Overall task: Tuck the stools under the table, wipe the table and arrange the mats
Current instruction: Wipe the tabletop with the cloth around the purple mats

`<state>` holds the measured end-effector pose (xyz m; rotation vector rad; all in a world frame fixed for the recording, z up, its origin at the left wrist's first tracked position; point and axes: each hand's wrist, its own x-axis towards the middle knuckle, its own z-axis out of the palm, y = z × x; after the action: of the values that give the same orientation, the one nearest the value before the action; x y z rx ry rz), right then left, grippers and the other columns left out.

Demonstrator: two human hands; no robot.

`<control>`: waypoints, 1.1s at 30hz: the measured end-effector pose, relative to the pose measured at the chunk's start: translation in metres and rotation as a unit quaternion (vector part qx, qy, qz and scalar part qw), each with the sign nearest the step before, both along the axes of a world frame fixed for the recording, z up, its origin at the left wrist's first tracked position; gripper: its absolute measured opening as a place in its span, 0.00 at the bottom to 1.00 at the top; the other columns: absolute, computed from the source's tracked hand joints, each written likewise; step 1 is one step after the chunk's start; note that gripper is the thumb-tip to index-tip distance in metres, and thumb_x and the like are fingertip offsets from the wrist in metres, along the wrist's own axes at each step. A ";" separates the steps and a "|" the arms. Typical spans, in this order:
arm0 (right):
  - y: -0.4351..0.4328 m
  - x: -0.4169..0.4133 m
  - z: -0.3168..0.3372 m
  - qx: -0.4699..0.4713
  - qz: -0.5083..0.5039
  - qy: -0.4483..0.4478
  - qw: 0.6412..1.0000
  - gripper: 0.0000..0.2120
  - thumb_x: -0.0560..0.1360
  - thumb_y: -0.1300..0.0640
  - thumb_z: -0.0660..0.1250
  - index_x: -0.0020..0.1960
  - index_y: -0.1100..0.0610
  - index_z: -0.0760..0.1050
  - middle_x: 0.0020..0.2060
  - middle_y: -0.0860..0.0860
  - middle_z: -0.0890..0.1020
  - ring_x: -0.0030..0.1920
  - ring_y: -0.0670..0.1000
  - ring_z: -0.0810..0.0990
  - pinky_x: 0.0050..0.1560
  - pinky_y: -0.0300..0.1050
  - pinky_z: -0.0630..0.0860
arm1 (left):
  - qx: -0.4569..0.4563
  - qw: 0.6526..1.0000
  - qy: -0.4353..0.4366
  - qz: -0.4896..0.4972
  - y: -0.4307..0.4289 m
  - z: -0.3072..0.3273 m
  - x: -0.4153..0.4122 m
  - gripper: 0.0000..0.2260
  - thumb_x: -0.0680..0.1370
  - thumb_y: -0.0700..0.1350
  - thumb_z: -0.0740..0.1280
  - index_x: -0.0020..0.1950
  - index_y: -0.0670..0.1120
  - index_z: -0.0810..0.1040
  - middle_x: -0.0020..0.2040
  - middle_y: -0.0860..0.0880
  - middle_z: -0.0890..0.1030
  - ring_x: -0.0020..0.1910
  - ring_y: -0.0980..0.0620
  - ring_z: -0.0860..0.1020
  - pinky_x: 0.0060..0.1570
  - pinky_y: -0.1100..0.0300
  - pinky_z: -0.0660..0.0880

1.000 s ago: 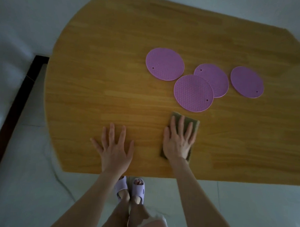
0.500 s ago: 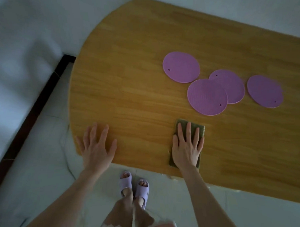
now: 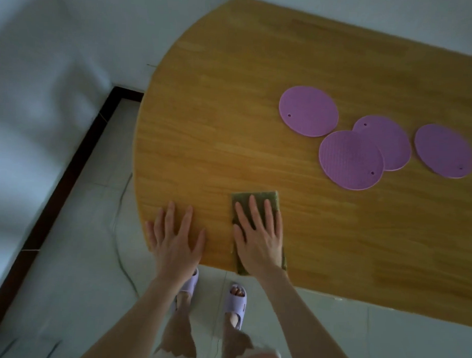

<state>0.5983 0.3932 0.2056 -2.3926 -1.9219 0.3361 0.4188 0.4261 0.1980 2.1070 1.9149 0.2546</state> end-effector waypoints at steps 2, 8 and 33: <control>0.001 0.013 0.000 -0.006 -0.057 -0.011 0.998 0.24 0.79 0.43 0.50 0.73 0.45 0.63 0.73 0.51 0.65 0.73 0.61 0.62 0.71 0.59 0.53 | -0.005 1.000 -0.017 -0.004 0.002 0.000 -0.001 0.28 0.74 0.62 0.55 0.70 0.49 0.70 0.73 0.41 0.65 0.72 0.40 0.58 0.71 0.42 0.47; 0.082 -0.016 0.005 -0.049 -0.152 -0.002 0.987 0.26 0.80 0.41 0.43 0.77 0.43 0.49 0.78 0.48 0.49 0.77 0.59 0.44 0.74 0.60 0.40 | 0.033 0.997 -0.050 -0.047 0.020 0.001 -0.026 0.24 0.77 0.58 0.56 0.68 0.46 0.73 0.70 0.38 0.68 0.70 0.38 0.61 0.69 0.38 0.54; 0.080 -0.102 -0.005 0.018 -0.135 -0.004 0.991 0.24 0.80 0.43 0.48 0.75 0.46 0.59 0.75 0.51 0.62 0.74 0.62 0.57 0.72 0.63 0.53 | -0.011 0.992 -0.035 -0.117 0.092 -0.008 -0.064 0.25 0.78 0.58 0.51 0.73 0.49 0.65 0.75 0.41 0.59 0.74 0.41 0.51 0.70 0.39 0.46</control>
<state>0.4961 0.4732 0.2010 -2.5869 -1.5617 0.2732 0.3553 0.5179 0.1897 2.2495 1.6061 0.2523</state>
